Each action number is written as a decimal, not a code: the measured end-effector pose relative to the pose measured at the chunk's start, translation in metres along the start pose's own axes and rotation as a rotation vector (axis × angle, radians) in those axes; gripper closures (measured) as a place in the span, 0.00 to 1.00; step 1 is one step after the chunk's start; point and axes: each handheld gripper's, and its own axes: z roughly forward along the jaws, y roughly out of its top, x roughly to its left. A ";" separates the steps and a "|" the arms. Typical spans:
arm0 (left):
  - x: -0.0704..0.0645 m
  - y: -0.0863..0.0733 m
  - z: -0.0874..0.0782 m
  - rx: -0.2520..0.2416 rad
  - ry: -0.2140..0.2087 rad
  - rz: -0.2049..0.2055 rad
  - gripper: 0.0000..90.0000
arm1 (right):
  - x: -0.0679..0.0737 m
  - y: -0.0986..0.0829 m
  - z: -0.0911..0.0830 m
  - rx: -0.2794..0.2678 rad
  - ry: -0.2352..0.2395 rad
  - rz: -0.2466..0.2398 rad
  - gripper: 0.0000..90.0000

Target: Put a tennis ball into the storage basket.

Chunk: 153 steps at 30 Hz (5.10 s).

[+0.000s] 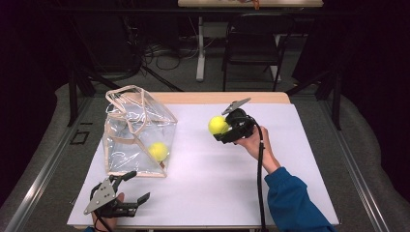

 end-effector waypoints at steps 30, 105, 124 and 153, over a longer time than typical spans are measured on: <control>0.000 0.000 0.000 -0.005 0.001 -0.005 0.18 | 0.015 0.022 0.001 -0.030 0.028 -0.035 0.33; 0.000 0.000 0.000 -0.010 -0.002 -0.004 0.18 | 0.024 0.083 -0.007 -0.079 0.038 -0.093 0.34; 0.000 0.000 -0.001 -0.011 -0.002 -0.005 0.18 | 0.025 0.094 -0.005 -0.079 0.035 -0.103 0.34; 0.000 0.000 -0.001 -0.012 0.001 -0.006 0.18 | 0.030 0.110 -0.002 -0.103 0.049 -0.113 0.34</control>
